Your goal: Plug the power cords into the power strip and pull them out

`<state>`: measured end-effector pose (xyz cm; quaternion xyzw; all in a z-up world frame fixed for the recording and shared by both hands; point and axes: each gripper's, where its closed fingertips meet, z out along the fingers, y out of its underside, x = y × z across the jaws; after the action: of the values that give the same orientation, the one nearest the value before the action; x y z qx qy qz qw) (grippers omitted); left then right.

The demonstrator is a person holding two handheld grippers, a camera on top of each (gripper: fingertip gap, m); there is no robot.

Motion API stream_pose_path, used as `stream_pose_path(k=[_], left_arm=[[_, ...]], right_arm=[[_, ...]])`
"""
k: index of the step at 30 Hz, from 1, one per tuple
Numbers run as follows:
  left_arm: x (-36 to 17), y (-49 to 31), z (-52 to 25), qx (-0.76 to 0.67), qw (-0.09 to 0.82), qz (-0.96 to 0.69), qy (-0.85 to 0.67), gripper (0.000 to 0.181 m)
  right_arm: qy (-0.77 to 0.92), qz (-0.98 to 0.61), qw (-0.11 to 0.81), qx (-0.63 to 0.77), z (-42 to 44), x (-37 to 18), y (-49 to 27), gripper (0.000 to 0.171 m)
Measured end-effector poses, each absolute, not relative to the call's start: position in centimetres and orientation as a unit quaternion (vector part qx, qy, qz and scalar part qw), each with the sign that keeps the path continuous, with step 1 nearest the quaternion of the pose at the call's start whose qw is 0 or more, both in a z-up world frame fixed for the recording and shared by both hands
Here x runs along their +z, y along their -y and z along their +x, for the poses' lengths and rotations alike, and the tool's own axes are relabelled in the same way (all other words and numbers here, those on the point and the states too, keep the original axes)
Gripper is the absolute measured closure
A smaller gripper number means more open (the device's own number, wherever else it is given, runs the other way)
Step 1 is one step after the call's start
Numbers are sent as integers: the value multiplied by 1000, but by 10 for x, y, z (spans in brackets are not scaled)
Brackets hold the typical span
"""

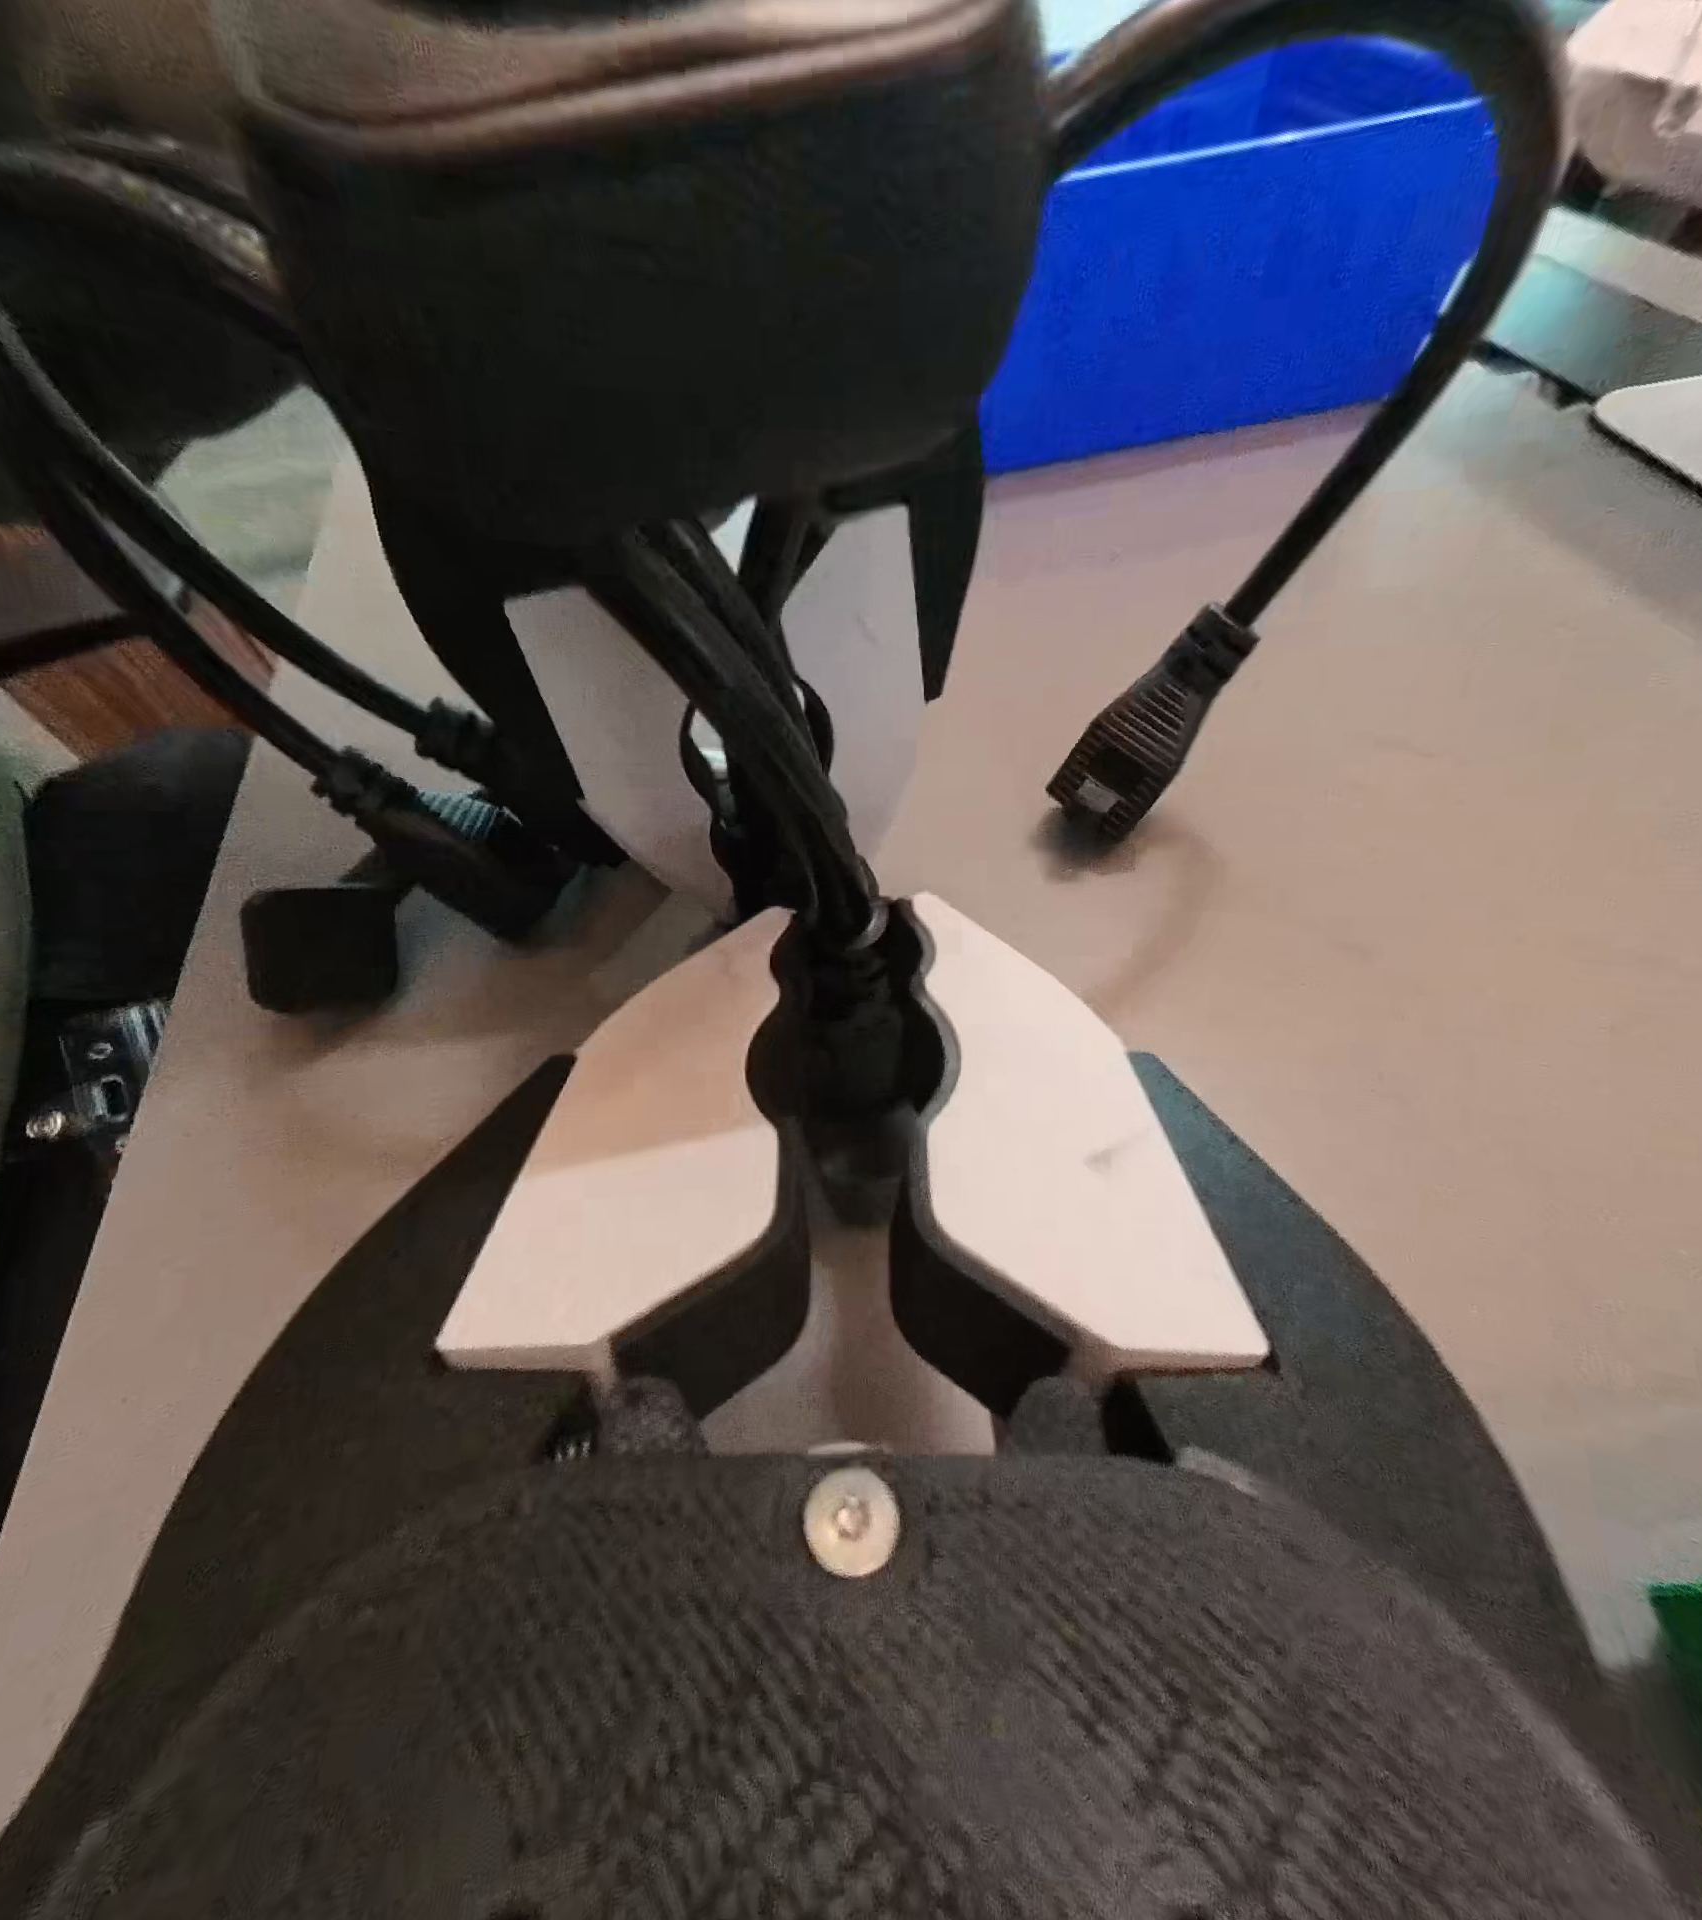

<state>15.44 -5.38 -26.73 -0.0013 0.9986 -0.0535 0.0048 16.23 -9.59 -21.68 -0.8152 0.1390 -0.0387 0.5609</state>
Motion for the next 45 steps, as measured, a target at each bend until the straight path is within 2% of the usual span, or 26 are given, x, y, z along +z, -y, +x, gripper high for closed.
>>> stream_pose_path(k=[8,12,18,23,31,36,41,45], left_arm=[[-268,55,158,-48,6,-17,-999,156],[-268,56,153,-37,5,4,-999,157],[-267,55,156,-57,5,-21,-998,155],[-267,54,154,-50,6,-4,-999,156],[-265,52,157,-74,7,-23,-997,156],[-267,54,152,-39,4,10,-999,156],[-269,55,154,-27,5,6,-1000,156],[-269,55,152,-22,1,25,-999,156]], right_arm=[[-152,-815,559,-33,169,-220,97,157],[-86,-849,516,-68,154,-221,100,157],[-135,-800,583,-37,167,-215,95,157],[-82,-841,530,-76,160,-216,96,157],[-119,-808,575,-46,166,-207,89,158],[-54,-855,511,-73,153,-216,96,157],[-116,-813,570,-34,163,-219,99,157],[-20,-843,532,-76,145,-220,99,156]])
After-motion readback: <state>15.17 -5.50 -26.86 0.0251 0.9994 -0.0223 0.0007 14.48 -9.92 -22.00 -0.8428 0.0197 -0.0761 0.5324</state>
